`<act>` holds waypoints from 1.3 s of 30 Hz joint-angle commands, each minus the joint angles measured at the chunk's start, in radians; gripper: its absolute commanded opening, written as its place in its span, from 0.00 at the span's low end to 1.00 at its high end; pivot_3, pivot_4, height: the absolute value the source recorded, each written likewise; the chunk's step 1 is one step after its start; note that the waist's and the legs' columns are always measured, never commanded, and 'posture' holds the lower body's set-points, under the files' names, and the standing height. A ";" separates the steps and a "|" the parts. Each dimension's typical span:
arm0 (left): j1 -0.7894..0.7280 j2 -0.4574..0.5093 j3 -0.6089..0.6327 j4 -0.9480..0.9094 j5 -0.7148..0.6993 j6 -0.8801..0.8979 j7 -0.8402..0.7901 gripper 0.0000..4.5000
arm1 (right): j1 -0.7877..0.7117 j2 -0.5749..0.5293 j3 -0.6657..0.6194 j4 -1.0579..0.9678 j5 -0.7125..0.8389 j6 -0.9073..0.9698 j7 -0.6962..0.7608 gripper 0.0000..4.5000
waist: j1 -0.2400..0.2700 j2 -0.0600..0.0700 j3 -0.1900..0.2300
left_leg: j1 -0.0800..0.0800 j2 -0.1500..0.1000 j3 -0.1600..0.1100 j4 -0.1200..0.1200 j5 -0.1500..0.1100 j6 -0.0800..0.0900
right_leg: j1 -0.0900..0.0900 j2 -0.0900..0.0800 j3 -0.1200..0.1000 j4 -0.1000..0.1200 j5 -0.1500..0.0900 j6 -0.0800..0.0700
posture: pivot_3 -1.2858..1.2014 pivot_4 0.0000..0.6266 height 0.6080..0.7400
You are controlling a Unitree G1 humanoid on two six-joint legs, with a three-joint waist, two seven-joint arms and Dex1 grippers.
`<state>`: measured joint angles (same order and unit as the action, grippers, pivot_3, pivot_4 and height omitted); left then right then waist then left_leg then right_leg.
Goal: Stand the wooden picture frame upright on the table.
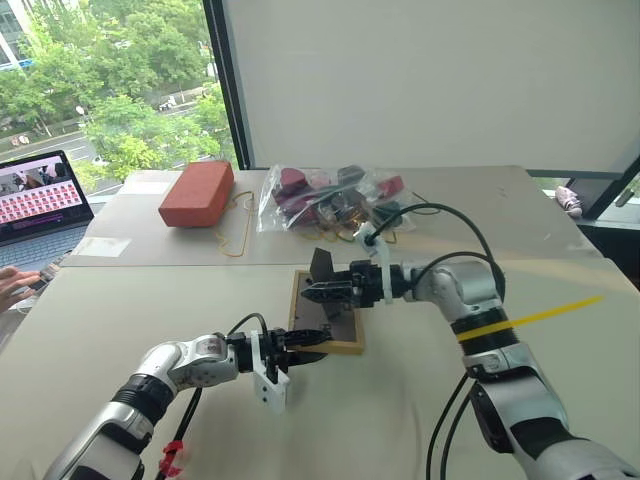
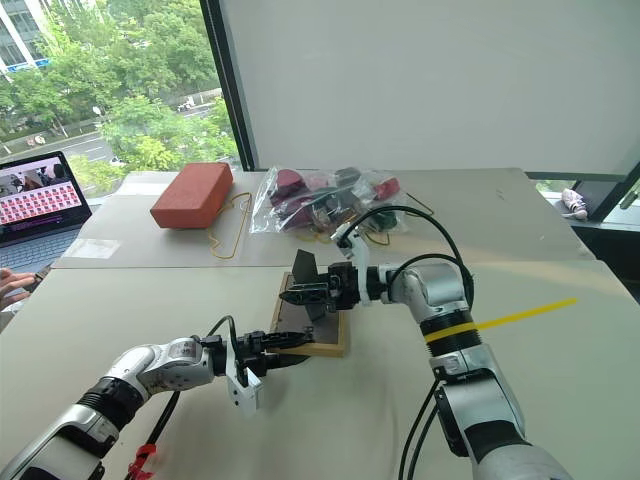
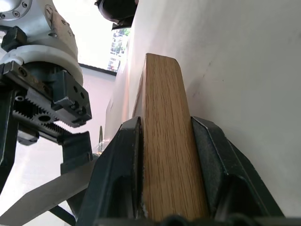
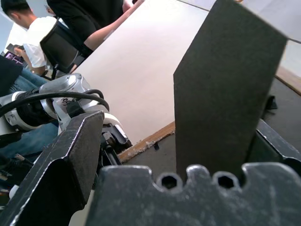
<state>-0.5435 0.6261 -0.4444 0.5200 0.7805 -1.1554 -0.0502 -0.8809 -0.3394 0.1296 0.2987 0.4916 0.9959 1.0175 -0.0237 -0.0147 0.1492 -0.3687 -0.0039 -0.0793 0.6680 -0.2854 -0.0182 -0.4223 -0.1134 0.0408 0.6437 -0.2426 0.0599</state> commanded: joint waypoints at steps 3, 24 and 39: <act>0.015 -0.005 -0.025 0.021 0.016 0.006 -0.003 0.28 | 0.033 -0.033 -0.013 -0.028 -0.017 -0.015 -0.033 0.99 | -0.001 0.000 0.000 | 0.000 0.000 0.000 0.001 0.000 0.000 | 0.000 0.000 0.000 0.001 0.000 0.000 | 0.52 0.24 1.00; 0.003 0.011 -0.005 0.013 -0.076 -0.030 -0.019 0.28 | 0.628 -0.478 0.163 -0.513 -0.825 -1.279 -0.349 0.99 | -0.018 0.000 0.000 | 0.002 0.001 0.004 0.007 0.000 0.001 | 0.002 0.001 0.001 -0.002 0.000 0.000 | 0.52 0.24 1.00; 0.024 0.023 0.036 -0.060 -0.244 -0.033 -0.109 0.28 | 0.603 -0.274 0.222 -0.507 -1.164 -1.452 -0.675 0.87 | -0.012 -0.002 0.001 | -0.001 0.001 0.003 0.008 -0.001 0.001 | 0.000 0.001 0.001 -0.003 0.000 -0.001 | 0.52 0.24 1.00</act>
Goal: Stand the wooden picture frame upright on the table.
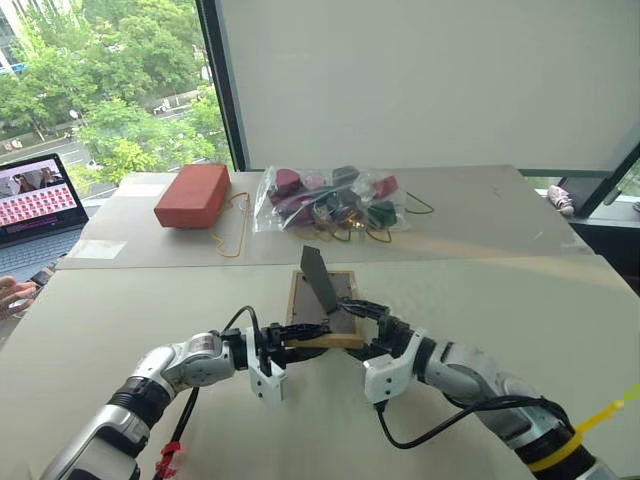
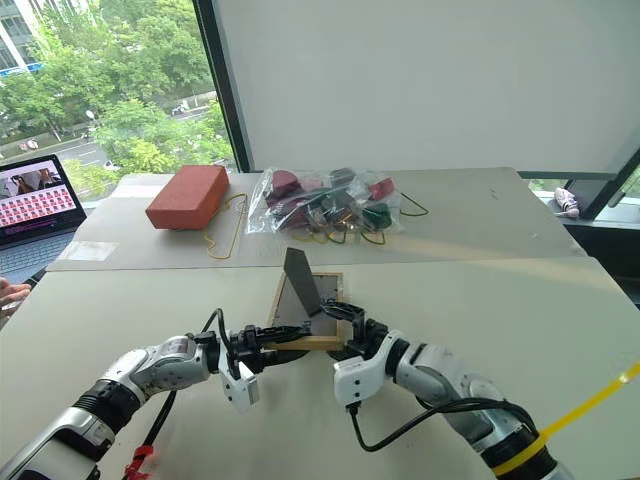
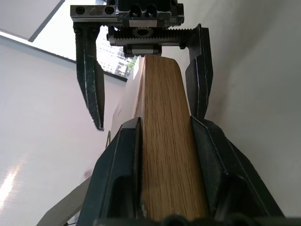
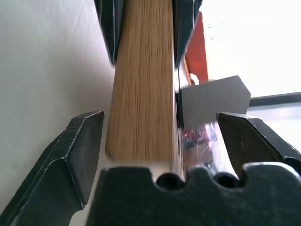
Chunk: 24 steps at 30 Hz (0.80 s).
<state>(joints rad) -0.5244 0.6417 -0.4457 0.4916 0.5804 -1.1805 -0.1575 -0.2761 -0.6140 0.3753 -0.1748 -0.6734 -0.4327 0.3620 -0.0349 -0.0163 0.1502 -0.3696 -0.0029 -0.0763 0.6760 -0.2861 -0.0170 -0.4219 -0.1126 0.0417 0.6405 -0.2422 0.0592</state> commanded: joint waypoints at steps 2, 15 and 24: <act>0.006 0.005 0.039 -0.031 -0.046 -0.005 -0.008 0.28 | 0.004 -0.005 -0.030 -0.037 0.000 -0.031 -0.020 0.77 | -0.003 0.000 0.000 | 0.000 0.000 0.000 0.000 0.000 0.000 | 0.000 0.000 0.000 0.000 0.000 0.000 | 0.52 0.24 1.00; 0.013 -0.024 0.052 -0.032 -0.137 0.017 -0.057 0.48 | -0.008 0.003 -0.060 -0.055 -0.030 -0.033 -0.033 0.28 | -0.005 0.000 0.000 | 0.000 0.000 0.000 0.000 0.000 0.000 | 0.000 0.000 0.000 0.001 0.000 0.000 | 0.52 0.24 1.00; 0.191 0.021 0.206 -0.280 -0.500 0.309 -0.141 0.86 | -0.065 -0.046 -0.193 -0.100 0.190 0.076 0.121 0.28 | -0.011 0.000 0.000 | 0.000 0.001 0.000 0.000 0.000 0.000 | 0.000 0.000 0.001 0.001 0.000 0.000 | 0.52 0.24 1.00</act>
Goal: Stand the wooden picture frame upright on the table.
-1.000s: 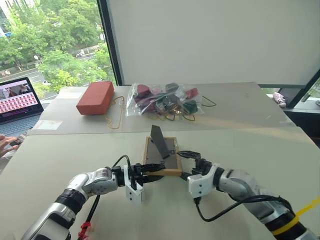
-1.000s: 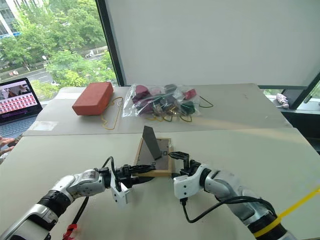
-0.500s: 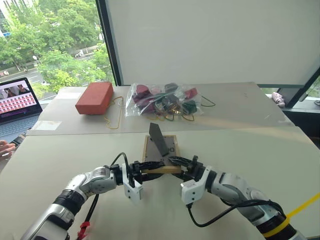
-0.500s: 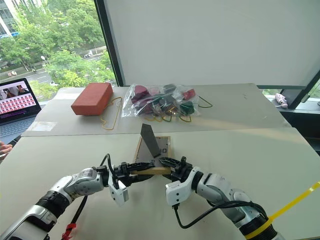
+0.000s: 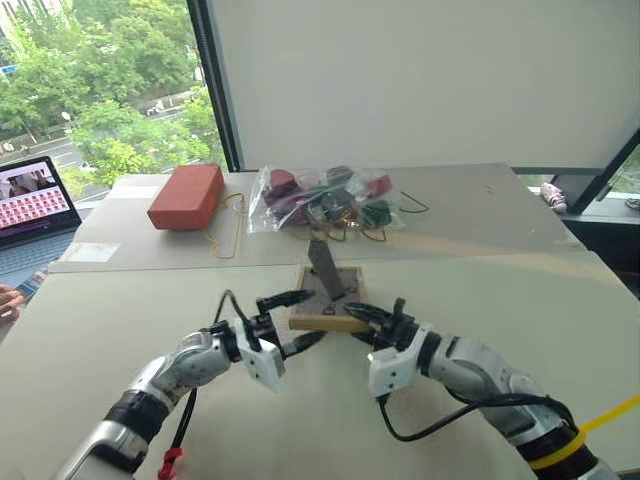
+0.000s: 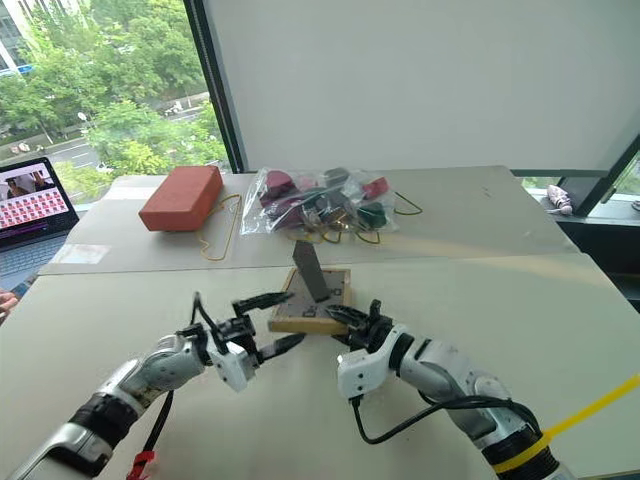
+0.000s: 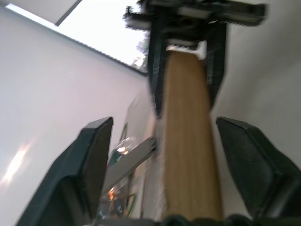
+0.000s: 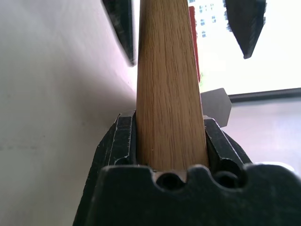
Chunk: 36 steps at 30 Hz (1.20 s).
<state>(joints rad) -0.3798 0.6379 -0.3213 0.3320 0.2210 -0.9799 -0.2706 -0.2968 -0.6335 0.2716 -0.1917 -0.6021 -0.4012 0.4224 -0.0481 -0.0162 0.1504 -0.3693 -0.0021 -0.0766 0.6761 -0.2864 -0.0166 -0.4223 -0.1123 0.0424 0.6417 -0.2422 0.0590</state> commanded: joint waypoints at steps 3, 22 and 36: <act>0.180 0.045 0.143 -0.326 -0.292 0.325 -0.064 0.86 | -0.116 -0.081 -0.173 -0.129 0.347 0.216 0.241 0.28 | 0.003 0.001 0.001 | 0.000 0.000 0.000 0.000 0.000 0.001 | 0.000 0.000 0.000 0.000 0.000 0.000 | 0.52 0.24 1.00; 0.400 -0.029 0.246 -0.677 -0.479 0.729 -0.248 0.86 | -0.580 -0.097 -0.290 0.068 1.219 1.669 0.513 0.28 | 0.012 0.002 0.002 | -0.001 0.000 0.000 0.000 -0.003 0.005 | 0.001 0.000 -0.001 0.000 0.000 -0.001 | 0.52 0.24 1.00; 0.385 -0.070 0.276 -0.692 -0.456 0.756 -0.295 0.89 | -0.547 -0.109 -0.229 0.117 1.218 1.612 0.527 0.77 | 0.008 0.002 0.003 | -0.001 0.000 0.000 0.001 -0.003 0.005 | 0.000 0.000 0.000 0.000 -0.001 -0.001 | 0.52 0.24 1.00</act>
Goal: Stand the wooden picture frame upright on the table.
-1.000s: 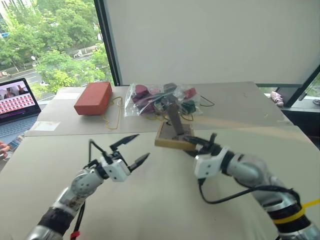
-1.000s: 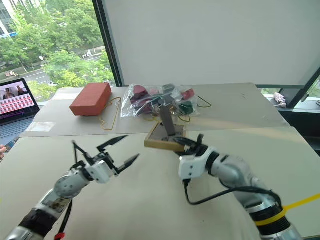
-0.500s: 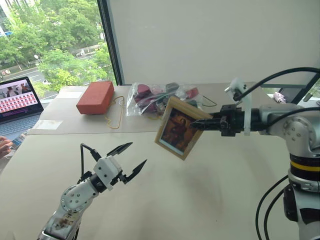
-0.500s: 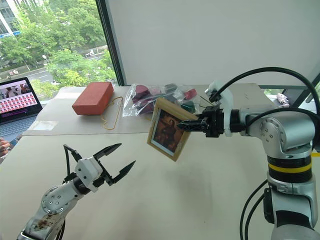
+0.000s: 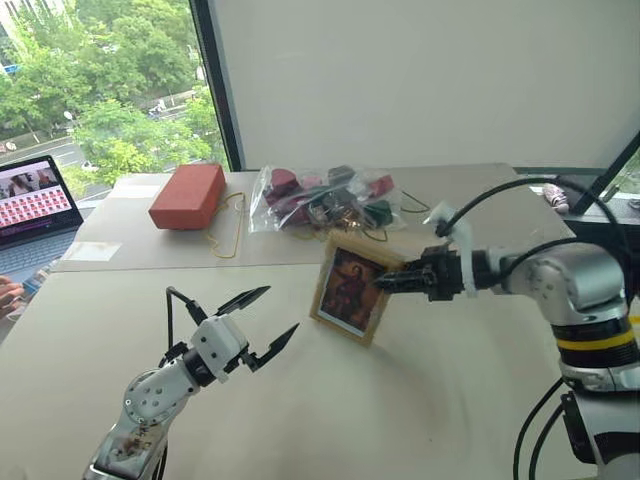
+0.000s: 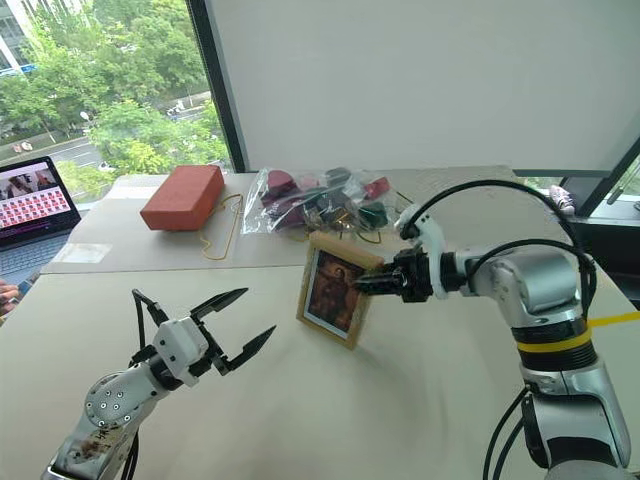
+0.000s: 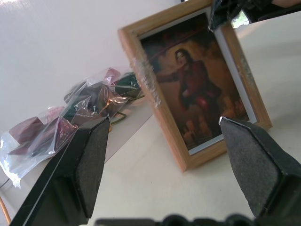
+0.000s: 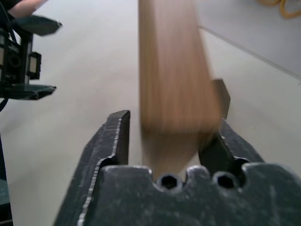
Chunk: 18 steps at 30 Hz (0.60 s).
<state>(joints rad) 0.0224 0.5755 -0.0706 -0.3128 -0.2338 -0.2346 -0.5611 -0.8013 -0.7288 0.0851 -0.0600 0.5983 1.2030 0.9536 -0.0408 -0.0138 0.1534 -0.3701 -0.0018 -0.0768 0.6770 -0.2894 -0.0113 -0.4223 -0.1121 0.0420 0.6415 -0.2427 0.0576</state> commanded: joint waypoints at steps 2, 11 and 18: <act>-0.040 -0.012 0.025 -0.055 -0.002 0.033 -0.006 0.89 | -0.073 -0.025 -0.084 -0.010 0.042 0.031 -0.010 0.94 | 0.001 0.000 0.000 | 0.000 0.000 0.000 0.000 0.000 0.000 | 0.000 0.000 0.000 0.000 0.000 0.000 | 0.52 0.24 1.00; -0.085 -0.038 0.016 -0.103 0.000 0.147 -0.002 0.89 | 0.110 -0.151 -0.279 -0.228 0.143 0.136 -0.050 0.94 | 0.023 0.000 0.000 | -0.001 0.000 0.000 0.000 -0.001 0.002 | 0.001 0.000 -0.001 0.000 0.000 0.000 | 0.52 0.24 1.00; -0.039 -0.040 0.033 -0.150 -0.013 0.248 -0.004 0.89 | 0.733 -0.103 -0.311 -0.707 -0.018 -0.153 -0.215 0.94 | 0.037 0.000 0.000 | -0.003 0.000 -0.001 0.000 -0.003 0.006 | 0.001 0.000 -0.002 0.000 0.000 0.000 | 0.52 0.24 1.00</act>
<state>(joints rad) -0.0209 0.5352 -0.0489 -0.4162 -0.2363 0.0053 -0.5598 -0.1153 -0.8670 -0.2487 -0.6564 0.6802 1.2019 0.8352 -0.0043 -0.0142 0.1536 -0.3726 -0.0017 -0.0776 0.6772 -0.2924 -0.0060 -0.4211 -0.1120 0.0402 0.6412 -0.2429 0.0582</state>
